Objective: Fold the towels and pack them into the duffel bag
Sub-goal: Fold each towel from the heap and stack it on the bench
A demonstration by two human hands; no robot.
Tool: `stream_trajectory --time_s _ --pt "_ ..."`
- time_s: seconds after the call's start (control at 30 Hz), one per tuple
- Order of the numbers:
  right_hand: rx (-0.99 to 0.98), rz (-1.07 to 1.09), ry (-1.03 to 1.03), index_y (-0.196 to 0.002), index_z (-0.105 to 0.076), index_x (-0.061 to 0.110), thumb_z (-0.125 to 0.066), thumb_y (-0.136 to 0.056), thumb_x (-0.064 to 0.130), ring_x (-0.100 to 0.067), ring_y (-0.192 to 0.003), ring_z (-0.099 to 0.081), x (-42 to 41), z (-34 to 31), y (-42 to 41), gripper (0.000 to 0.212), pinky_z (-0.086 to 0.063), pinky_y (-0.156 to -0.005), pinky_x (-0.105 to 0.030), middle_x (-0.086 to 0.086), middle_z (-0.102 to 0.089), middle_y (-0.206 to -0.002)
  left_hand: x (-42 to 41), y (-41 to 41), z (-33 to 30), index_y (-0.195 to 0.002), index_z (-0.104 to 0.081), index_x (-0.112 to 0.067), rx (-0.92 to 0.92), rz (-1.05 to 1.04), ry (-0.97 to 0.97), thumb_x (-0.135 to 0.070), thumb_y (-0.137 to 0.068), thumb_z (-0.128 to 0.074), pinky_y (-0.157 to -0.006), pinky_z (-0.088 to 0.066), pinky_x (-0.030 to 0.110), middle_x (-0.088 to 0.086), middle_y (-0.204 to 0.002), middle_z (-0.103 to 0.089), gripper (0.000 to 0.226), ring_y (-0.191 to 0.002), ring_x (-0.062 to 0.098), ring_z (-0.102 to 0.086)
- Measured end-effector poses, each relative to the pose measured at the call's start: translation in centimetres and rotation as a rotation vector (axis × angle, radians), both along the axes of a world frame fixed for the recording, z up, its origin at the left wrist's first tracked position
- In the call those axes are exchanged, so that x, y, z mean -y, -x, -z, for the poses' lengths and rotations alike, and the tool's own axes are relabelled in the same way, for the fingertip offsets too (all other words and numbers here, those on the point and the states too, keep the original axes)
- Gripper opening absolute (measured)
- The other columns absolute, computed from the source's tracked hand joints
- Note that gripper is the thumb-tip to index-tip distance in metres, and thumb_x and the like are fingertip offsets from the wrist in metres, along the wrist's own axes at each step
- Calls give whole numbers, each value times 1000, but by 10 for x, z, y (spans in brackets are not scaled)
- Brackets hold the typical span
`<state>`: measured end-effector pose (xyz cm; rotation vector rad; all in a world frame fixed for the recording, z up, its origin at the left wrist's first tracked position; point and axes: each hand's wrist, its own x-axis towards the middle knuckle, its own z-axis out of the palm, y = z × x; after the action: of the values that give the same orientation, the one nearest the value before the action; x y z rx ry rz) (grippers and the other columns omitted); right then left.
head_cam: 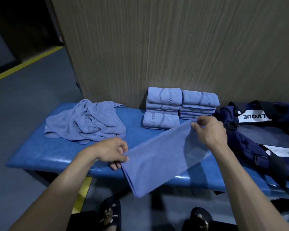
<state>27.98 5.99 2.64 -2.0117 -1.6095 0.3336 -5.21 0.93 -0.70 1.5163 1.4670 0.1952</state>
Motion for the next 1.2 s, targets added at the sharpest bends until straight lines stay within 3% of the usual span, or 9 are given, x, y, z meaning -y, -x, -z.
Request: stream_trajectory --time_s 0.2,0.4,0.63,0.73,0.83,0.9,0.97,1.07,1.2 --pt "54 -190 -159 -82 -61 19 -60 -85 24 -36 -72 -67 -44 -29 74 6 -57 -68 -41 -9 -68 -77 25 -30 16 -113 -51 1 112 213 210 0 -95 -63 -60 -62 27 14 -82 -66 21 -59 13 -70" --pt "145 -340 -66 -116 -67 15 -59 -90 16 -37 -107 -63 -65 -17 131 28 -48 -73 -38 -13 -70 -111 34 -33 28 -108 -54 -2 308 46 217 -3 -95 -66 -60 -61 28 10 -79 -71 17 -63 17 -72" --pt "231 -702 -36 -111 -64 28 -56 -93 35 -21 -88 -65 31 15 70 21 -53 -80 -40 8 -66 -107 55 -35 33 -117 -58 6 462 -145 198 -7 -99 -61 -62 -62 30 12 -83 -73 23 -68 20 -72" --pt "387 -871 -30 -133 -56 30 -50 -93 63 -20 -119 -55 87 45 42 52 -47 -98 -38 5 -54 -136 63 -36 31 -110 -60 1 503 -219 224 -6 -103 -51 -64 -63 35 15 -85 -73 13 -67 22 -71" --pt "613 -905 7 -159 -24 30 -36 -81 88 -23 -153 -18 118 78 33 98 -21 -121 -46 5 -17 -168 72 -38 29 -111 -53 -2 525 -300 221 -2 -103 -47 -66 -63 39 18 -85 -73 11 -66 25 -70" --pt "694 -887 -34 -161 -19 29 -47 -81 81 -24 -155 -16 127 98 33 99 -17 -120 -48 3 -13 -169 80 -42 29 -117 -45 -6 528 -350 204 -1 -102 -47 -64 -63 40 19 -84 -73 16 -64 26 -69" --pt "748 -834 -118 -159 -26 27 -62 -84 55 -26 -152 -26 132 112 32 88 -23 -115 -48 1 -23 -167 86 -47 32 -123 -36 -11 512 -403 148 2 -99 -48 -60 -61 40 21 -83 -72 29 -60 27 -68" --pt "781 -835 -306 -153 -40 26 -50 -88 26 -28 -145 -41 131 115 25 66 -29 -113 -48 1 -37 -161 92 -52 34 -122 -30 -21 510 -445 56 4 -96 -46 -61 -61 40 21 -80 -72 39 -56 28 -66" --pt "754 -837 -358 -151 -44 30 -48 -91 21 -26 -144 -43 127 117 10 61 -29 -114 -46 5 -41 -158 100 -54 33 -119 -37 -29 526 -407 -15 4 -98 -46 -64 -59 40 4 -67 -69 40 -60 27 -66"
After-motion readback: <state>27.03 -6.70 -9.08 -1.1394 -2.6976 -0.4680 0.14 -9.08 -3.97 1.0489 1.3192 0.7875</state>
